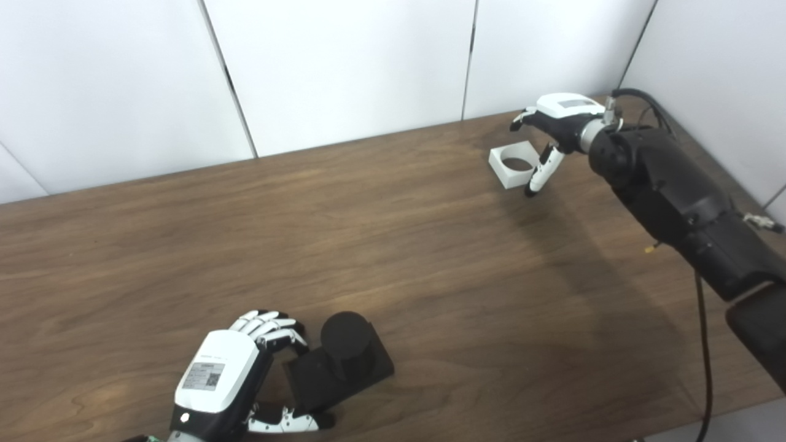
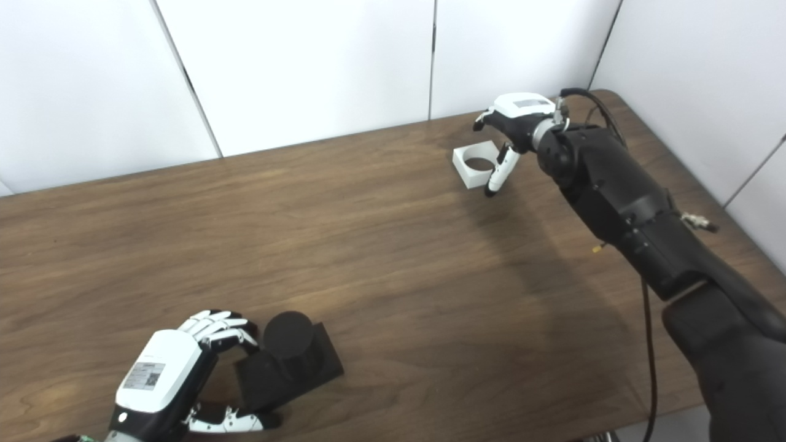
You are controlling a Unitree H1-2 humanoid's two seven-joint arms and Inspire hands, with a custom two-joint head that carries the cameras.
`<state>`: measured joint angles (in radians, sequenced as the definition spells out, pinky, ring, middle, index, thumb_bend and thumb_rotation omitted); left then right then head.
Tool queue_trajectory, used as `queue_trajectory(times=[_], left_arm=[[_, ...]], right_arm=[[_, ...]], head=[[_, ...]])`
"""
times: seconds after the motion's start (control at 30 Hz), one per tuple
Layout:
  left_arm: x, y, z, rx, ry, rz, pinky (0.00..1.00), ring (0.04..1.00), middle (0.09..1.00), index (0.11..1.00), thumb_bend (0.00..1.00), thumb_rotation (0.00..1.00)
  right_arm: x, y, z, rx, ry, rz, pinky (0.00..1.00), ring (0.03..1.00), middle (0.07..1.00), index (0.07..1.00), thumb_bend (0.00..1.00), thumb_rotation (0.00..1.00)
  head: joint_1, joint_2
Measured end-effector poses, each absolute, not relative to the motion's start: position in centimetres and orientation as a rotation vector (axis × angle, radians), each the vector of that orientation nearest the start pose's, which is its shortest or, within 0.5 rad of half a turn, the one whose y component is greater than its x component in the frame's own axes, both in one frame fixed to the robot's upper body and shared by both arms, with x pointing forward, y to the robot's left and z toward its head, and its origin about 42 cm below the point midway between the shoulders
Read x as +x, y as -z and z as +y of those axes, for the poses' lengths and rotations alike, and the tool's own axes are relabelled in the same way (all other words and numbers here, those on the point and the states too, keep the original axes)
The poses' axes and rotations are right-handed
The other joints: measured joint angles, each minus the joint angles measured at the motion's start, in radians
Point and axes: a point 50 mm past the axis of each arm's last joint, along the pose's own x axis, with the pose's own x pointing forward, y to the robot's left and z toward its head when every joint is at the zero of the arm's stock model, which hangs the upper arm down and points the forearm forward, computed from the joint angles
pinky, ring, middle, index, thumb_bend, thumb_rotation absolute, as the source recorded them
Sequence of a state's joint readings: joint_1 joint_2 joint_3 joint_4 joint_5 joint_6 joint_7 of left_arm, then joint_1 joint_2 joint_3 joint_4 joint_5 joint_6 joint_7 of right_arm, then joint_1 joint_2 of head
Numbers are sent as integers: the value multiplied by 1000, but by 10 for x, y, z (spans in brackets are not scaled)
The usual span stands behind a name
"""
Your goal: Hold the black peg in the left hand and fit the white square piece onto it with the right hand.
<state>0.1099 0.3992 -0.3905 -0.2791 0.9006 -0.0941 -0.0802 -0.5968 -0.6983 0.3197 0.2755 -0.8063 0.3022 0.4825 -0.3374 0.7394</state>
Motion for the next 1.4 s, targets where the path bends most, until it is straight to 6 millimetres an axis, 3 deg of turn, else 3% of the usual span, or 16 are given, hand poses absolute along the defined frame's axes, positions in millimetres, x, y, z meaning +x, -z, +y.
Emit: queue_trajectory(times=[0.3,0.57,1.07,1.23,1.27,1.3,1.4], left_arm=[[219,-125,214,1201,493,-312,874,828,758,486,522,49],[218,-125,215,1200,491,-311,866,824,755,486,522,50],[217,-126,214,1199,489,-309,867,823,755,486,522,49],[217,-126,214,1199,488,-309,868,823,755,486,522,50],[217,-126,214,1199,488,-309,870,824,756,486,522,50],[217,-126,214,1199,488,-309,871,825,757,486,522,50],[217,-126,214,1199,489,-309,870,825,757,486,522,50]], right_arm=[[455,-243,-370,-1580,-191,348,958,984,954,840,934,238],[459,-238,-360,-1595,-208,350,950,981,933,757,875,192],[459,-235,-359,-1607,-220,358,891,957,914,716,831,207],[459,-233,-360,-1602,-221,361,848,927,881,635,818,146],[458,-233,-361,-1596,-217,358,831,914,865,550,644,141],[458,-233,-363,-1589,-212,349,811,898,842,519,585,136],[455,-230,-366,-1579,-190,291,779,864,798,488,529,128]], head=[[6,0],[15,2],[24,3],[24,3],[24,3],[24,3],[24,2]])
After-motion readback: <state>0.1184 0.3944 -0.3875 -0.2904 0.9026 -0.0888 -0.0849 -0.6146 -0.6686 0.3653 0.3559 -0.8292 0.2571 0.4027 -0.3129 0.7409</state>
